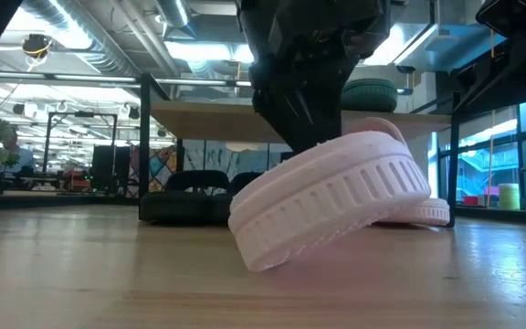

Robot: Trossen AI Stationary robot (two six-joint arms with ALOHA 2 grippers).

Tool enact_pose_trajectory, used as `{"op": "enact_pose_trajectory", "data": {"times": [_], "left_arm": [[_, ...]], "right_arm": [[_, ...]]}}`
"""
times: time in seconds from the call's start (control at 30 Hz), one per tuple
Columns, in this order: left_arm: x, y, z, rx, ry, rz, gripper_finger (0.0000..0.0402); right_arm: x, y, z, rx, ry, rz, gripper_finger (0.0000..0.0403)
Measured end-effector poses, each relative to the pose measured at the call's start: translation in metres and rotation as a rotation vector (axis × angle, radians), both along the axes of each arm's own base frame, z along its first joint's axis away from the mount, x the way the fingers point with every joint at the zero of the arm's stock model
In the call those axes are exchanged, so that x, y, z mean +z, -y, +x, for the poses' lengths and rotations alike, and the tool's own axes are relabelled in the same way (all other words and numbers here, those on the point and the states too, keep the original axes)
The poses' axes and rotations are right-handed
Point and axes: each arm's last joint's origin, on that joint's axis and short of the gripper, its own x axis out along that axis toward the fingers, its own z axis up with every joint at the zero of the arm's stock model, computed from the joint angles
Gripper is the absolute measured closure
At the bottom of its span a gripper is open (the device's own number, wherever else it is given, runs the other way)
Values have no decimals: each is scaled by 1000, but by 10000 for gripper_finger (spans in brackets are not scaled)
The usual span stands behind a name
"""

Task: Pick and place slides into the shelf
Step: Put the pink slipper under the shelf

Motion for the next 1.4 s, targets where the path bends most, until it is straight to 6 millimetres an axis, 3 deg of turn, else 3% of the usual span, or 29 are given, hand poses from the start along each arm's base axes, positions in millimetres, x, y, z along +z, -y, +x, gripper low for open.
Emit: {"op": "enact_pose_trajectory", "data": {"times": [0.27, 0.67, 1.03, 1.17, 1.4], "left_arm": [[0, -4, 2, 6, -15, -66, 217], [0, -3, 3, -7, 12, -31, 104], [13, -3, -5, 9, 0, -26, 95], [17, 8, -16, -15, -43, -11, 95], [36, 46, -34, -211, -9, -45, 95]], "right_arm": [[0, 0, 0, 0, 0, 1, 314], [0, 0, 0, 0, 0, 1, 314], [0, 0, 0, -5, 1, 9, 314], [0, -2, 0, 12, -18, 74, 314], [-3, -8, 1, 144, -86, 162, 314]]}}
